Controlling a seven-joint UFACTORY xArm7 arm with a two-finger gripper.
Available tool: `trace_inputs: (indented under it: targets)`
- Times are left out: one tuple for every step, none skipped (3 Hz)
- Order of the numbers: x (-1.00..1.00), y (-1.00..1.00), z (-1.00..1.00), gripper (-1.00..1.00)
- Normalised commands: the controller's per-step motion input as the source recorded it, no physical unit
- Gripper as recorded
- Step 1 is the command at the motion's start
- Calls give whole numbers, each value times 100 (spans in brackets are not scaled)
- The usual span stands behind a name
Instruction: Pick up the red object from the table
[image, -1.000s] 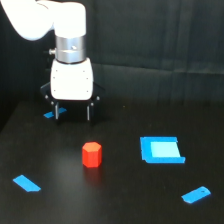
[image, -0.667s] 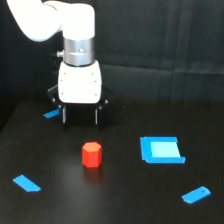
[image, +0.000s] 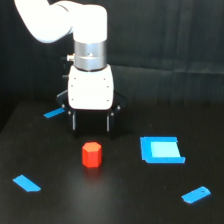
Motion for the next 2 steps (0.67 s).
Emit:
trace_inputs:
  targets:
    - [21, -85, 16, 100]
    - [22, -97, 14, 90]
